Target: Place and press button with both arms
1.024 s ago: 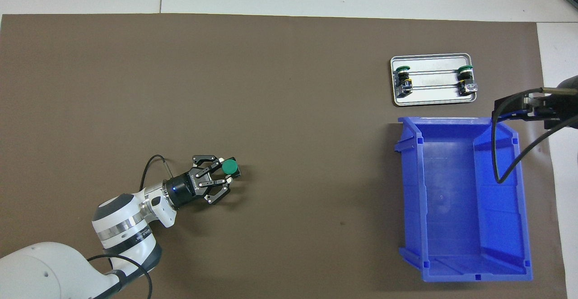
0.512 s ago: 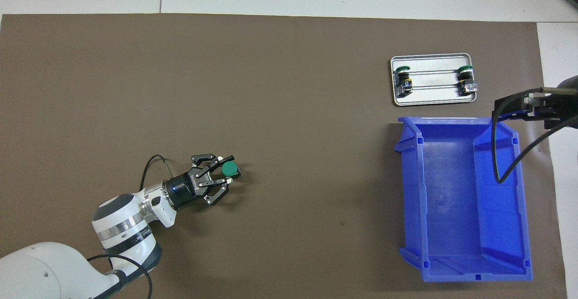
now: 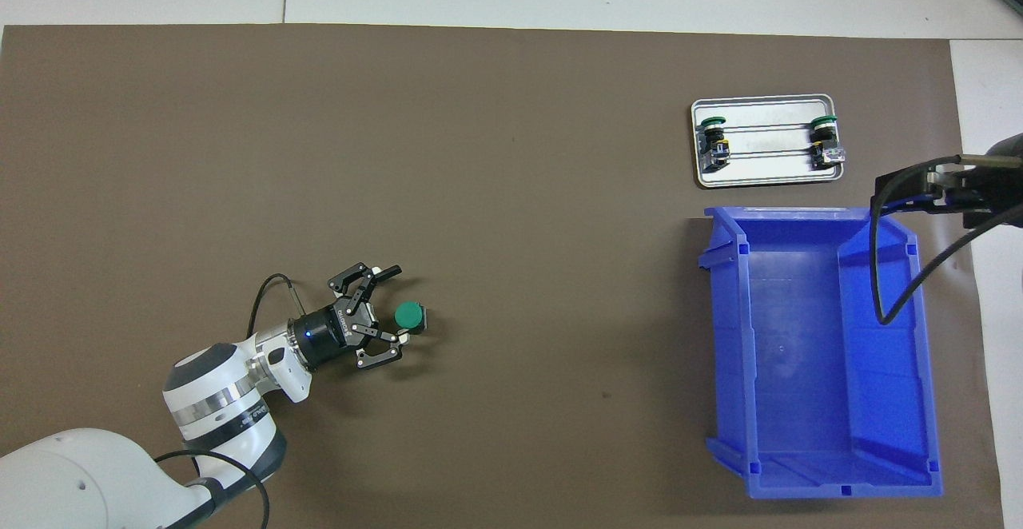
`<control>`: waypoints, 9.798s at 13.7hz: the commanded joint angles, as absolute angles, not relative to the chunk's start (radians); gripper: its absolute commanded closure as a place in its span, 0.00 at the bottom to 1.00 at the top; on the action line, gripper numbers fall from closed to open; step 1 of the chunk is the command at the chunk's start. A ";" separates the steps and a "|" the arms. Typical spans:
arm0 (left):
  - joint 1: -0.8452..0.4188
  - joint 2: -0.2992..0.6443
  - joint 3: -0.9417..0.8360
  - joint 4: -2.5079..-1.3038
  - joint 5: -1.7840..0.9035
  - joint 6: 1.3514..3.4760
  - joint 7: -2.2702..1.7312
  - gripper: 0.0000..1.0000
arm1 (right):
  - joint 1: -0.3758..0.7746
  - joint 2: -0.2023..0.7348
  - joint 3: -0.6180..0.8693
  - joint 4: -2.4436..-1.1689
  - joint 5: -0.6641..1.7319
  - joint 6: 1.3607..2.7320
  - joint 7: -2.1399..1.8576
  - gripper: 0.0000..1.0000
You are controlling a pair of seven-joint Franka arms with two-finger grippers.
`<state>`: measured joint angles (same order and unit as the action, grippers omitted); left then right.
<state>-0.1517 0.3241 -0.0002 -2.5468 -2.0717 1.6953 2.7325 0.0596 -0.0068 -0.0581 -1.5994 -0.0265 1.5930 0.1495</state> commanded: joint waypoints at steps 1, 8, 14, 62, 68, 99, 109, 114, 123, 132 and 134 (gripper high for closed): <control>-0.166 0.313 0.006 -2.579 -2.080 1.701 2.800 0.01 | 0.064 -0.032 -0.069 -1.628 -0.023 1.598 0.129 0.00; -0.219 0.311 0.008 -2.583 -2.080 1.704 2.803 0.01 | 0.064 -0.032 -0.069 -1.628 -0.023 1.598 0.129 0.00; -0.207 0.313 0.009 -2.583 -2.069 1.730 2.812 0.01 | 0.064 -0.032 -0.069 -1.628 -0.023 1.600 0.129 0.00; -0.454 -0.049 -0.014 -1.797 -0.128 1.718 -0.033 0.75 | 0.064 -0.032 -0.069 -1.628 -0.023 1.600 0.129 0.00; -0.535 -0.077 -0.018 -2.146 -0.123 2.122 -0.296 1.00 | 0.064 -0.032 -0.069 -1.628 -0.023 1.600 0.129 0.00; -0.459 0.049 -0.012 -1.947 -0.123 2.006 -0.258 0.99 | 0.064 -0.032 -0.069 -1.628 -0.023 1.600 0.129 0.00; -0.017 0.037 -0.008 -1.621 0.050 1.622 0.104 0.40 | 0.093 -0.038 -0.055 -1.650 -0.009 1.629 0.126 0.00; -0.047 0.046 -0.021 -1.544 0.054 1.515 0.095 0.09 | 0.363 0.027 -0.054 -1.709 0.014 1.793 0.507 0.00; -0.049 -0.017 -0.025 -1.700 0.052 1.672 0.097 0.00 | 0.790 0.336 -0.052 -1.655 0.015 2.284 0.891 0.00; -0.017 -0.020 -0.014 -1.698 0.052 1.658 0.097 0.00 | 0.893 0.468 -0.051 -1.706 0.009 2.353 0.818 0.00; -0.018 -0.018 -0.014 -1.698 0.052 1.658 0.098 0.00 | 0.917 0.450 -0.051 -1.738 0.015 2.335 0.824 0.05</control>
